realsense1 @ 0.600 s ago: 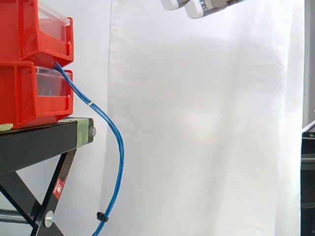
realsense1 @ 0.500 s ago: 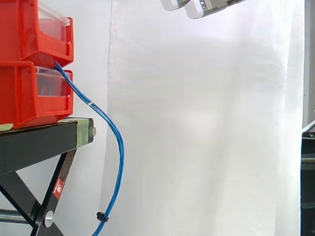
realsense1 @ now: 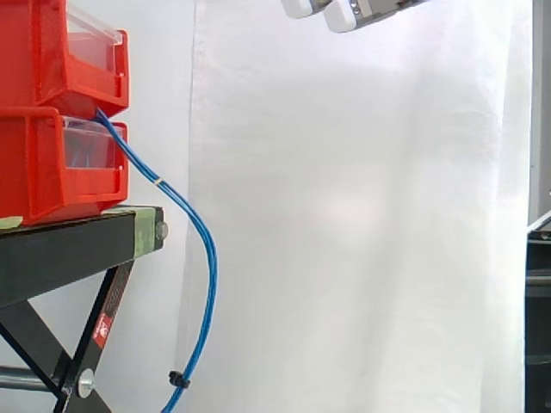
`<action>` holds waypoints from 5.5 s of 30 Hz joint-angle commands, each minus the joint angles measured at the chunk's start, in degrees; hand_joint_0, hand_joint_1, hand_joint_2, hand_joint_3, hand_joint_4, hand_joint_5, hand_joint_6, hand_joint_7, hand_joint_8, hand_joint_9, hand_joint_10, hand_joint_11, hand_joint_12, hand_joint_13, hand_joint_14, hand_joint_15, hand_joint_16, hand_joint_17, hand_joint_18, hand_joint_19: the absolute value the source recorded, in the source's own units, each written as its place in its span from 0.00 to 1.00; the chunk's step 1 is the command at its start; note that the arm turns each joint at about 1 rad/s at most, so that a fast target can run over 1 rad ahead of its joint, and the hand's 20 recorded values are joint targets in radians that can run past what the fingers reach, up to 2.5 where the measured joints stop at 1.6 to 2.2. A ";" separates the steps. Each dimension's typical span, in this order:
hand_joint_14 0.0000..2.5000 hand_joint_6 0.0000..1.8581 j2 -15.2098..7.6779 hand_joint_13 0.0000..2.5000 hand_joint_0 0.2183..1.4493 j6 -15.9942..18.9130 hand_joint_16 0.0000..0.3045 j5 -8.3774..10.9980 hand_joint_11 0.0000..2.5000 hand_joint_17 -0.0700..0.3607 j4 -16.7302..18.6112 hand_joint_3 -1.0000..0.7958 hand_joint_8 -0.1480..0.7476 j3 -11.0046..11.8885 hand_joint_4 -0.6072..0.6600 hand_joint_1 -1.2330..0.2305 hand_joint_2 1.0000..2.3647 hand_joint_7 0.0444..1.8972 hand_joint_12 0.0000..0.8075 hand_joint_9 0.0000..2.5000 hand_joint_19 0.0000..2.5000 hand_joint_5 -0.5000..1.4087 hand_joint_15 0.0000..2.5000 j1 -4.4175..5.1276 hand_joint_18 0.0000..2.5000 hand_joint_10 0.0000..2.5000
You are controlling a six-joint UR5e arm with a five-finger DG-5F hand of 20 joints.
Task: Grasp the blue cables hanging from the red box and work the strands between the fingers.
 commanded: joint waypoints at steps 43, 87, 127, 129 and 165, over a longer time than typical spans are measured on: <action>0.00 0.00 0.00 0.00 0.32 0.18 0.25 -0.17 0.02 0.55 0.13 0.00 0.48 -0.04 0.55 0.60 0.00 0.32 0.48 0.00 0.11 0.00 0.08 0.02 0.00 0.00; 0.00 0.00 -0.97 0.00 0.34 0.88 0.24 -0.17 0.05 0.55 6.72 0.00 0.49 -6.37 0.55 0.57 0.00 0.33 0.49 0.01 0.14 0.01 0.09 0.72 0.00 0.00; 0.00 0.00 -8.26 0.00 0.34 3.16 0.23 8.97 0.00 0.54 27.03 0.00 0.46 -17.36 0.56 0.56 0.00 0.33 0.47 0.00 0.12 0.01 0.07 1.95 0.00 0.00; 0.00 0.00 -8.26 0.00 0.34 3.08 0.23 10.90 0.00 0.54 27.64 0.00 0.46 -17.44 0.56 0.56 0.00 0.33 0.47 0.00 0.12 0.01 0.07 1.95 0.00 0.00; 0.00 0.00 -13.71 0.00 0.34 1.14 0.24 23.82 0.02 0.54 36.78 0.00 0.48 -17.36 0.57 0.56 0.00 0.33 0.47 0.00 0.13 0.01 0.08 4.33 0.00 0.00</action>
